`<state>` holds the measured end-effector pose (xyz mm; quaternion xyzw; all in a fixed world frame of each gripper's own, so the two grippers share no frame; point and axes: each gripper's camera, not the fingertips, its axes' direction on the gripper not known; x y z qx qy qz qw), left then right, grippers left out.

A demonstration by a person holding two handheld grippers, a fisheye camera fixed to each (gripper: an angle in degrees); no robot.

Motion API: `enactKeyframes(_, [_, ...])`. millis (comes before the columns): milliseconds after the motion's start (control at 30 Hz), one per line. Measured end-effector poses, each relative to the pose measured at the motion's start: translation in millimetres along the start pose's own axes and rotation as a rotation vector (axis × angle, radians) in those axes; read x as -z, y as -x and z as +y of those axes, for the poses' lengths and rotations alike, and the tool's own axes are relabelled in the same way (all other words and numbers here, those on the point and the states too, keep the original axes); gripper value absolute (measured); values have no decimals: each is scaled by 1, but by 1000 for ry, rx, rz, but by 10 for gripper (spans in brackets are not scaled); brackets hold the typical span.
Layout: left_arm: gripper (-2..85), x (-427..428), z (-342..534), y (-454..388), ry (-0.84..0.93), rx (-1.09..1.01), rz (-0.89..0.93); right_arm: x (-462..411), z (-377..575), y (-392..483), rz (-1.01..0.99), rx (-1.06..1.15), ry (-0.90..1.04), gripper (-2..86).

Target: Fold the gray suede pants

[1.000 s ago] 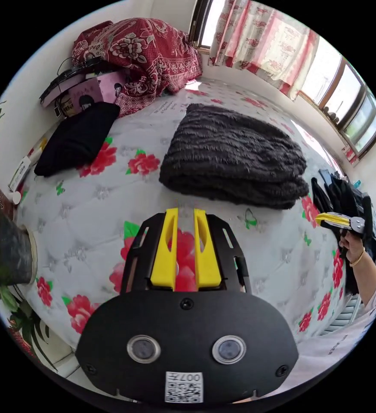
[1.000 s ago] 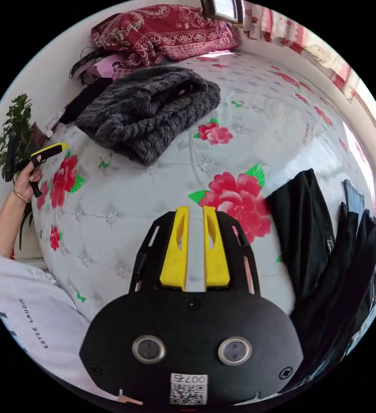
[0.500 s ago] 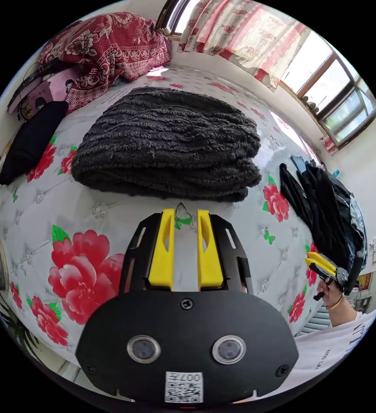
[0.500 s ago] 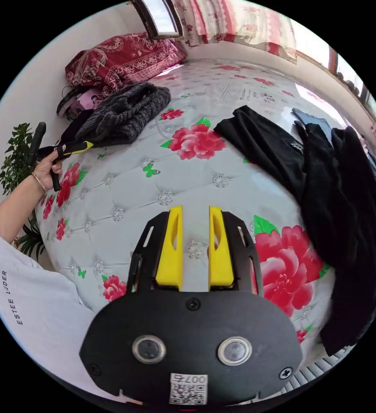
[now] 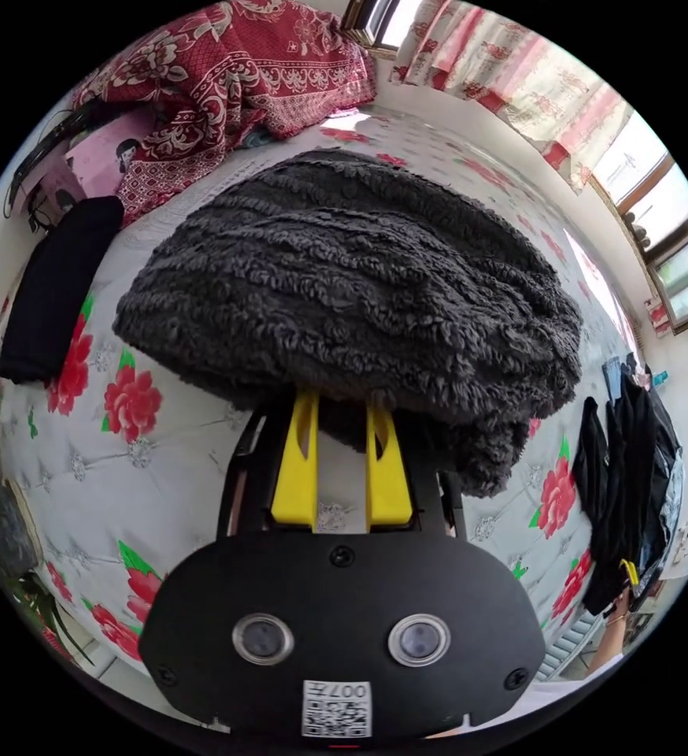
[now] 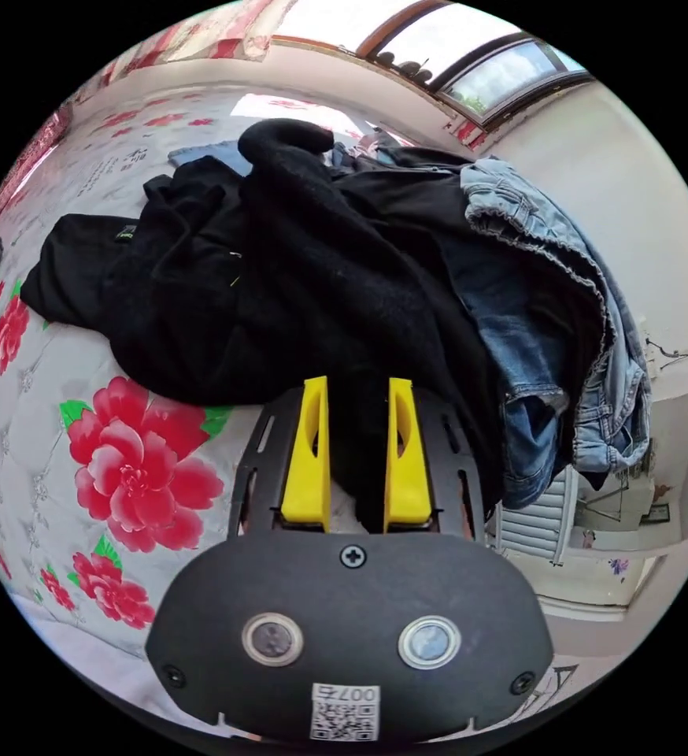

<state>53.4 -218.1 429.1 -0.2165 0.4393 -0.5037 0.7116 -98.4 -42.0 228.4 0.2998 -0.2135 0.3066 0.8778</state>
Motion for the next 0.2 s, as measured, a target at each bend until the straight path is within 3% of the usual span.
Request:
enactKeyframes(100, [87,12,43,32,-27,61,4,-4,-26,10,93,-10,31,22])
enactKeyframes(200, [79,35,125,51,-59,-6,8,34,-49,3,-60,-54,-13,8])
